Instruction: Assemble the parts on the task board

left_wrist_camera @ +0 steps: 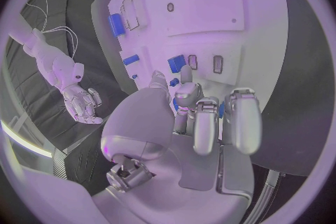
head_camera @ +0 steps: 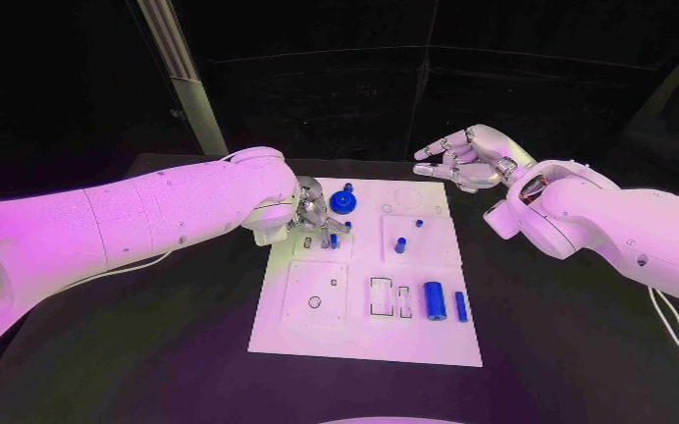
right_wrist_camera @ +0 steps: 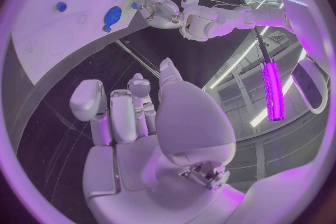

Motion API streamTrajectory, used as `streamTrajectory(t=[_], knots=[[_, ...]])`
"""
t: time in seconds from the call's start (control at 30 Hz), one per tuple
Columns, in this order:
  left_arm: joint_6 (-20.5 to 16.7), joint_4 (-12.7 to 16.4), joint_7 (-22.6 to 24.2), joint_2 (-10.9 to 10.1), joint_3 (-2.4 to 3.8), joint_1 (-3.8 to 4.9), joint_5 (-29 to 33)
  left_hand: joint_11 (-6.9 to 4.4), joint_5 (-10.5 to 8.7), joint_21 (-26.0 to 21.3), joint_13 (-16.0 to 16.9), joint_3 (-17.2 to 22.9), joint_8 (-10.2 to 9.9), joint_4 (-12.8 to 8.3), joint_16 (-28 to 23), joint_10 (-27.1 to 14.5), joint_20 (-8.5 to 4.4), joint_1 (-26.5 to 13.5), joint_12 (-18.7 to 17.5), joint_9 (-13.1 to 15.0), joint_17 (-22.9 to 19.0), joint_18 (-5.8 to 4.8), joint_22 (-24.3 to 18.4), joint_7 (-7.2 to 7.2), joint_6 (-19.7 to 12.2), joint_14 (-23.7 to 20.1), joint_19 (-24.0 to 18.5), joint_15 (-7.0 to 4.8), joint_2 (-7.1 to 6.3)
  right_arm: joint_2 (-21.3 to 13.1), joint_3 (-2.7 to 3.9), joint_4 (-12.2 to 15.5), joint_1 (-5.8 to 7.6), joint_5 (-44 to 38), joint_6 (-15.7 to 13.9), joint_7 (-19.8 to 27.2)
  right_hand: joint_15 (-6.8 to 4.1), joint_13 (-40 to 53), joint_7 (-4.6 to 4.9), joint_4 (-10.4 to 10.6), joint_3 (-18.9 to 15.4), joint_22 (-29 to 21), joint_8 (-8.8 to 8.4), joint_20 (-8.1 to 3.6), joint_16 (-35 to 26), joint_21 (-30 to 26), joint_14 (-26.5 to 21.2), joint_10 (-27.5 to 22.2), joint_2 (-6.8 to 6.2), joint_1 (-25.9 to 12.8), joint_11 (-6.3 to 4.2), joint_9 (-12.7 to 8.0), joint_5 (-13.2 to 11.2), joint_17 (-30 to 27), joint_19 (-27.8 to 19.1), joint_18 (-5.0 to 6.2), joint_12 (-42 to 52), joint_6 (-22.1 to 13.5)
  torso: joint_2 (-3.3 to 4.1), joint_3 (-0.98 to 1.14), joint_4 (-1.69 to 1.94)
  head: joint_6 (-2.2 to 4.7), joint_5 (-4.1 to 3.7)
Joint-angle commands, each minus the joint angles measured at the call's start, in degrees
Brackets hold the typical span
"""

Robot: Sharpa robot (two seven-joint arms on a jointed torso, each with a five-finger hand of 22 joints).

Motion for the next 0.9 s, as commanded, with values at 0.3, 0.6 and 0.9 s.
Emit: streamTrajectory(t=[0.3, 0.6, 0.9], knots=[[3.79, -0.99, -1.82, 1.02, -0.36, 0.13, -0.64, -0.17, -0.17, 0.45, 0.27, -0.04, 1.02, -0.28, 0.17, 0.44, -0.22, 1.01, 0.52, 1.03, 15.07, -1.03, 0.42, -0.12, -0.91, 5.85, 1.47, -0.43, 0.97, 0.25, 0.04, -0.30, 0.13, -0.28, 1.19, -0.60, 0.08, -0.15, -0.07, 0.03, -0.57, -0.30, 0.33, -0.26, -0.38, -0.35, 1.63, 0.11, -0.02, 0.29, -0.22, 0.07, 0.26, -0.17, -0.09, 0.88, -0.22, -0.40, -0.03, -0.04, 0.02, -0.29, -0.02], [3.76, -1.44, -1.76, 1.66, -0.48, 0.12, -0.64, -0.25, -0.11, 0.57, 0.41, 0.47, 1.89, -0.61, 0.17, 0.45, -0.27, 2.07, 0.62, 2.03, 15.07, -1.06, 0.66, -0.21, -1.30, 5.85, 1.50, -0.49, 1.30, 0.42, 0.04, -0.49, 0.13, -0.39, 1.50, -0.78, 0.07, -0.24, -0.09, -0.01, -0.75, -0.44, 0.36, -0.27, -0.47, -0.47, 1.65, 0.13, 0.15, 0.48, -0.25, 0.08, 0.58, -0.21, -0.10, 0.89, -0.26, -0.40, 0.00, -0.01, 0.08, -0.31, -0.09], [2.50, -1.38, -0.72, 2.09, -0.50, 0.12, -0.64, -0.62, -0.03, 0.67, 0.77, 4.94, 3.35, -3.23, 0.17, 0.54, -0.51, 7.39, 0.78, 4.13, 15.07, -1.07, 0.95, -0.61, -2.62, 5.85, 1.49, -0.80, 3.55, 0.79, 0.03, -0.92, 0.13, -0.41, 2.15, -1.02, 0.01, -0.44, -0.12, -0.14, -1.31, -0.63, 0.43, -0.33, -0.69, -0.71, 1.71, 0.19, 0.63, 1.04, -0.29, 0.09, 1.82, -0.28, -0.01, 0.90, -0.32, -0.42, 0.03, -0.02, 0.06, -0.57, -0.12]])
